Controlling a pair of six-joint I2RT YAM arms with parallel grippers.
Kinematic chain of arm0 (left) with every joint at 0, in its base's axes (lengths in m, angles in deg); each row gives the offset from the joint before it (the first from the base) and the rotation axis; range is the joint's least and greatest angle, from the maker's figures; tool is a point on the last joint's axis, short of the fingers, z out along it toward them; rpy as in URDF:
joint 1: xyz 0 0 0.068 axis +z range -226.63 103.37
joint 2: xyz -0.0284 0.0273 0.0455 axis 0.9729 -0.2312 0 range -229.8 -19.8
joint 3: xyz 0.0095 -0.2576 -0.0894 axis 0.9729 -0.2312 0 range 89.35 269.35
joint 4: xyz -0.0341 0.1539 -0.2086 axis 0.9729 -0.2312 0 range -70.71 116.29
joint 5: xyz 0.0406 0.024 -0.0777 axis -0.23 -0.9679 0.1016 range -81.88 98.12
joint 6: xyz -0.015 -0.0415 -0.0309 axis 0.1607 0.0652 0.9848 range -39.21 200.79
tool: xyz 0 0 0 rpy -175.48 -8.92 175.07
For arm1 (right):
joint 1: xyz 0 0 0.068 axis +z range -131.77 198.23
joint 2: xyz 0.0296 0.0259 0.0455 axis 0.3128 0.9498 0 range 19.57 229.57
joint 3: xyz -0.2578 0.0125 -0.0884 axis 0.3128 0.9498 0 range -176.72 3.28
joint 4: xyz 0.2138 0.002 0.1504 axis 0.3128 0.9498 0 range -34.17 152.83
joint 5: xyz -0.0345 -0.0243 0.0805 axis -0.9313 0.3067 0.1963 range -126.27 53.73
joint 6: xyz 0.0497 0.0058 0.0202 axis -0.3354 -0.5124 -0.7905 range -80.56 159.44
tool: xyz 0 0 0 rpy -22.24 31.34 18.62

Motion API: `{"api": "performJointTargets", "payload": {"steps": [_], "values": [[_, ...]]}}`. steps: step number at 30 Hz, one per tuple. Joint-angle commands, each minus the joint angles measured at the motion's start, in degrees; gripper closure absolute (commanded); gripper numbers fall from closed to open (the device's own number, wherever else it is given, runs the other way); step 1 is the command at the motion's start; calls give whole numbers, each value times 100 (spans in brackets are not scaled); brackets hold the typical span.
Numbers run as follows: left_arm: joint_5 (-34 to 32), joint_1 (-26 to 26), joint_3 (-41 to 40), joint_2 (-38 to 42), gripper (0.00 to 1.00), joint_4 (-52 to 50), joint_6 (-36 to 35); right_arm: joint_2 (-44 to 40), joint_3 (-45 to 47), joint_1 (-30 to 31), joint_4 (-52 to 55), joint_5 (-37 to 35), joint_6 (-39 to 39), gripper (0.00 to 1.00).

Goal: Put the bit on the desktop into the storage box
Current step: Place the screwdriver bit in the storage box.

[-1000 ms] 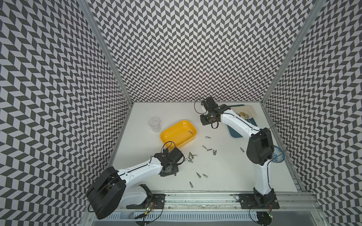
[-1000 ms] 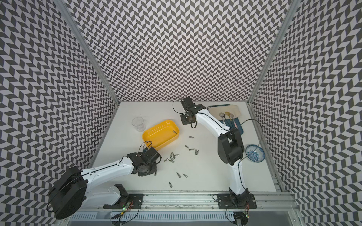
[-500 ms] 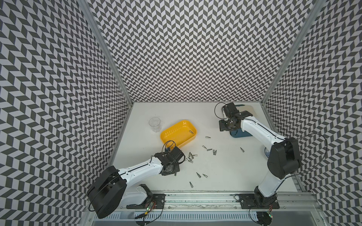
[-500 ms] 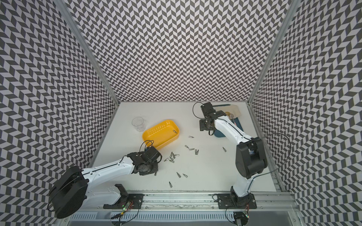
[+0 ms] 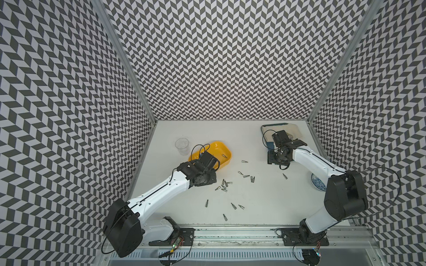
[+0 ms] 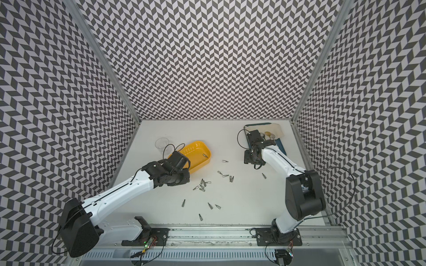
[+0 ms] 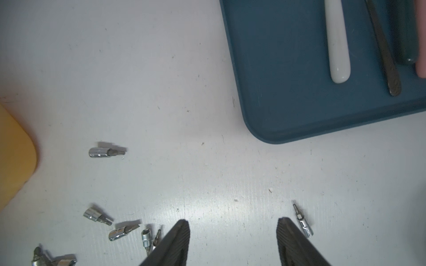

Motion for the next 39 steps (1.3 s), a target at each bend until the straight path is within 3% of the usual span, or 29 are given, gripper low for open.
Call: {"api": "performJointTargets", "payload": {"steps": [1, 9, 20, 28, 39], "values": [[48, 384, 488, -433, 100, -65, -781, -270, 179, -69, -194, 49, -142, 35], [481, 1236, 1736, -2112, 100, 370, -1617, -379, 472, -306, -216, 88, -126, 35], [612, 1476, 3053, -3870, 100, 589, -1955, -195, 683, -656, -142, -1, -34, 33], [784, 1563, 3346, -4356, 100, 673, -2109, -106, 946, -996, -202, 235, 84, 29], [943, 1651, 3442, -4659, 100, 759, -2191, 100, 1187, -1016, -326, 330, 23, 30]]}}
